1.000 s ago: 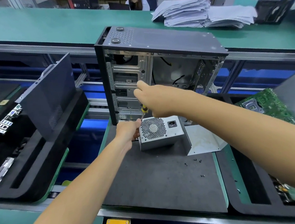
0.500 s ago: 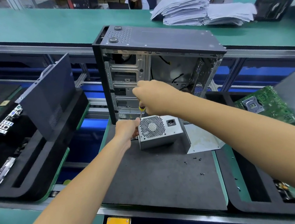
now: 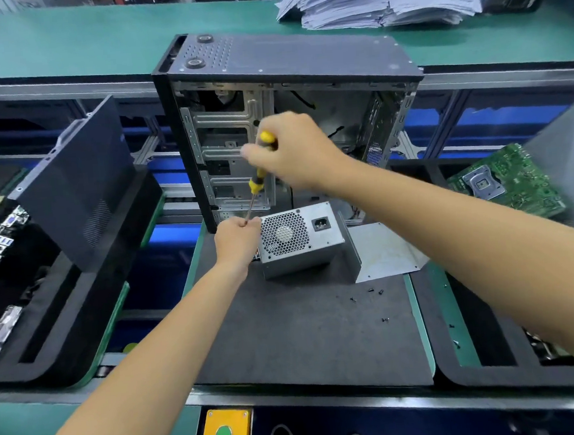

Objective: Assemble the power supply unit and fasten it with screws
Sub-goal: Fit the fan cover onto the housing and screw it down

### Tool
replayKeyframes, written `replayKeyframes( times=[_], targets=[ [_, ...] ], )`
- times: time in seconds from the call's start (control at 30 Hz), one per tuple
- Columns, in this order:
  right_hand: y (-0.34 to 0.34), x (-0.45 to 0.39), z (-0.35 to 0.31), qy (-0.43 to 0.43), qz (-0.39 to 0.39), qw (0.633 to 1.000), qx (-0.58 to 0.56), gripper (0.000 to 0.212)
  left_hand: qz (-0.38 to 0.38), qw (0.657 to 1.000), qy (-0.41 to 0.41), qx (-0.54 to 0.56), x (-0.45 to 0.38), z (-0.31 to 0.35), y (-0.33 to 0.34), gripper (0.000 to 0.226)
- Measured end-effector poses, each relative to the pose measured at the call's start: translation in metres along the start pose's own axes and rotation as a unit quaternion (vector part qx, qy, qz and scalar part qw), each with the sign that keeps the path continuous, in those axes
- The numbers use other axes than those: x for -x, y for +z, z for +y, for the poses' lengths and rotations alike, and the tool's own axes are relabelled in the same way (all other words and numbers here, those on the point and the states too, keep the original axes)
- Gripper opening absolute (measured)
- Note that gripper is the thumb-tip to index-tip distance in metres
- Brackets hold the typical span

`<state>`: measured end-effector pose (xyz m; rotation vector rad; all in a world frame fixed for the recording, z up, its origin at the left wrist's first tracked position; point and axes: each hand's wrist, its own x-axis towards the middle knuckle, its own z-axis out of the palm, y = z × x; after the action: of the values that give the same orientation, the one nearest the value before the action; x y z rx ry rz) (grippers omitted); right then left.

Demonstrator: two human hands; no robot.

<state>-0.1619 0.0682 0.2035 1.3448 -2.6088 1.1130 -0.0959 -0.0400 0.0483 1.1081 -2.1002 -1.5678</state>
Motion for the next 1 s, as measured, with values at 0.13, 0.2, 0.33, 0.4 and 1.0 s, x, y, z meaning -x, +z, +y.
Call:
replayKeyframes(
  times=[0.13, 0.2, 0.33, 0.4, 1.0],
  targets=[
    [-0.028, 0.008, 0.019, 0.033, -0.056, 0.995, 0.069, 0.03, 0.114, 0.97, 0.148, -0.157, 0.023, -0.002, 0.015, 0.021],
    [-0.036, 0.026, 0.033, 0.059, -0.143, 0.987, 0.05, 0.018, 0.141, 0.967, 0.146, -0.151, 0.027, -0.003, 0.021, 0.019],
    [-0.038, 0.069, 0.067, 0.076, -0.305, 0.948, 0.052, 0.008, 0.187, 0.968, 0.112, -0.128, 0.031, 0.001, 0.031, 0.021],
    [-0.032, 0.085, 0.09, 0.113, -0.416, 0.898, 0.092, 0.009, 0.213, 0.959, 0.119, -0.142, 0.031, 0.004, 0.033, 0.029],
    [0.05, 0.162, 0.2, 0.191, -0.35, 0.875, 0.275, 0.014, 0.068, 0.856, 0.409, -0.308, 0.038, 0.0, 0.074, 0.033]
  ],
)
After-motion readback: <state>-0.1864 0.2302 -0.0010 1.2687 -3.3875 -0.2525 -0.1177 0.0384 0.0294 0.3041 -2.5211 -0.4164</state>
